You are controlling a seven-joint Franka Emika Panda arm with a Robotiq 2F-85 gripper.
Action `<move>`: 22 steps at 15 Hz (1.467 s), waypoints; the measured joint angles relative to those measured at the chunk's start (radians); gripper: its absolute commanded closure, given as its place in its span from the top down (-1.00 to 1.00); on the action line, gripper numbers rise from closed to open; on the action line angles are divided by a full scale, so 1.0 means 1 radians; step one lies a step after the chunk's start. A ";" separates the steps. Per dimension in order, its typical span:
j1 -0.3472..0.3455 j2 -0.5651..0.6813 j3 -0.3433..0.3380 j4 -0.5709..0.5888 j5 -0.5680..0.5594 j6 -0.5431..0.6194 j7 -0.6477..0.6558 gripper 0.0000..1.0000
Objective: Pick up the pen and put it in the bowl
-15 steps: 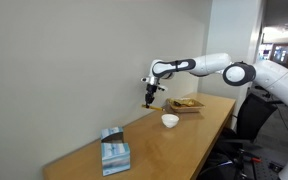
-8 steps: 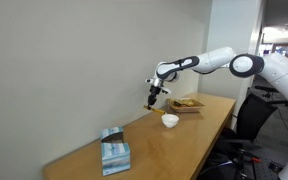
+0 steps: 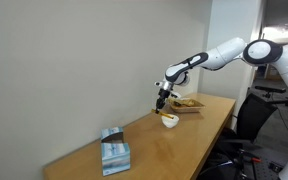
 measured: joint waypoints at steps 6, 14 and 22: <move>-0.032 -0.056 0.017 -0.173 0.203 0.143 -0.206 -0.93; -0.056 -0.086 0.007 -0.224 0.263 0.167 -0.271 -0.91; -0.054 -0.088 0.005 -0.241 0.263 0.184 -0.271 0.66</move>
